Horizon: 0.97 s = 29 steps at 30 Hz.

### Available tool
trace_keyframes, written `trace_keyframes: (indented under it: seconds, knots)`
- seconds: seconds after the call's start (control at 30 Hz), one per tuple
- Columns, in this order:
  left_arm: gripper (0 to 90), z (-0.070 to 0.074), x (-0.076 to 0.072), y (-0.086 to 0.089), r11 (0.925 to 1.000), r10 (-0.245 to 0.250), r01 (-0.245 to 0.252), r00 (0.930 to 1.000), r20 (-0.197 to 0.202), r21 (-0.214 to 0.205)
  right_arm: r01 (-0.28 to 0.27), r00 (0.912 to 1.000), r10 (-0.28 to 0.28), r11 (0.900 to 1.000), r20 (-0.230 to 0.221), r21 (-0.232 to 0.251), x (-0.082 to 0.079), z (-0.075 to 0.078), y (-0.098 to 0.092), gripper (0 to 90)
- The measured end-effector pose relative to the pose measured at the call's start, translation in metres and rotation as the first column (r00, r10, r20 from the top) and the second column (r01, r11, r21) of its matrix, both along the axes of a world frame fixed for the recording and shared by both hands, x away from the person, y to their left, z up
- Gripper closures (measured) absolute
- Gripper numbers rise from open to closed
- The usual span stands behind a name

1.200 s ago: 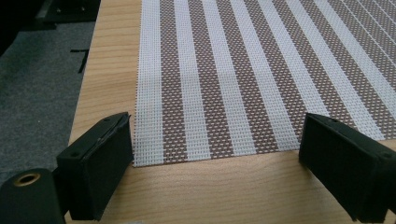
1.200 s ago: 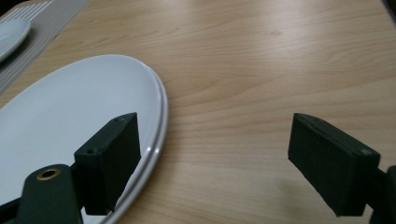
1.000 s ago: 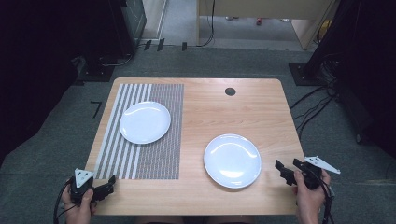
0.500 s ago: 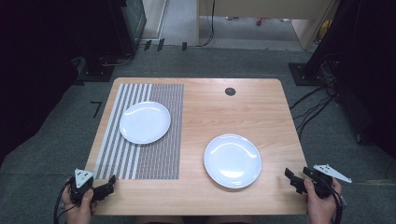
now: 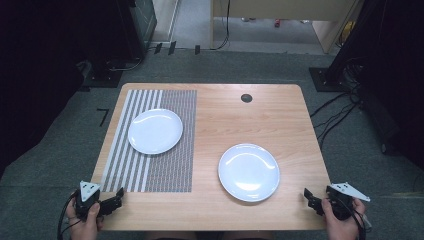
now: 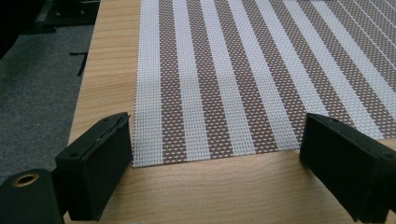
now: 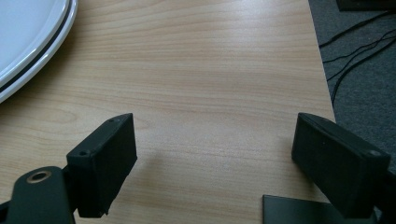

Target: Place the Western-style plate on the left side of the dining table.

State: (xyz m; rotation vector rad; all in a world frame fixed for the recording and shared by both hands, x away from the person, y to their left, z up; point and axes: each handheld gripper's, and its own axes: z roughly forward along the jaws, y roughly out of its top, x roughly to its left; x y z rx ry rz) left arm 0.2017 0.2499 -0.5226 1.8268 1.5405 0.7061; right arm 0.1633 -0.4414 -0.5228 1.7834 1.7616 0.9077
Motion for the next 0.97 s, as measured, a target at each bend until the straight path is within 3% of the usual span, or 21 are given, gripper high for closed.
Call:
trace_keyframes:
  seconds: [0.13,0.23,0.37,0.47,0.97]
  knots:
    - [9.0,0.000,0.000,0.000,1.0000,-0.001,0.001,1.0000,-0.001,0.000,0.017,0.9997,-0.016,0.9993,0.019,-0.034,-0.002,-0.003,0.005,13.3]
    - [9.0,0.000,0.000,0.000,1.0000,-0.002,0.002,1.0000,-0.001,0.001,0.017,0.9993,-0.014,0.9952,0.036,-0.096,-0.003,-0.006,0.011,11.1]
    - [8.9,0.000,0.000,0.000,1.0000,-0.003,0.003,1.0000,-0.001,0.000,0.054,0.9963,-0.047,0.9942,0.072,-0.093,-0.003,-0.012,0.017,4.4]
    - [8.7,0.000,0.000,0.000,1.0000,-0.004,0.004,1.0000,-0.001,0.000,0.080,0.9945,-0.073,0.9925,0.075,-0.092,-0.003,-0.013,0.020,0.7]
    - [8.6,0.000,0.000,0.000,1.0000,-0.008,0.008,1.0000,-0.001,0.000,0.084,0.9940,-0.077,0.9921,0.078,-0.093,-0.003,-0.014,0.020,0.3]
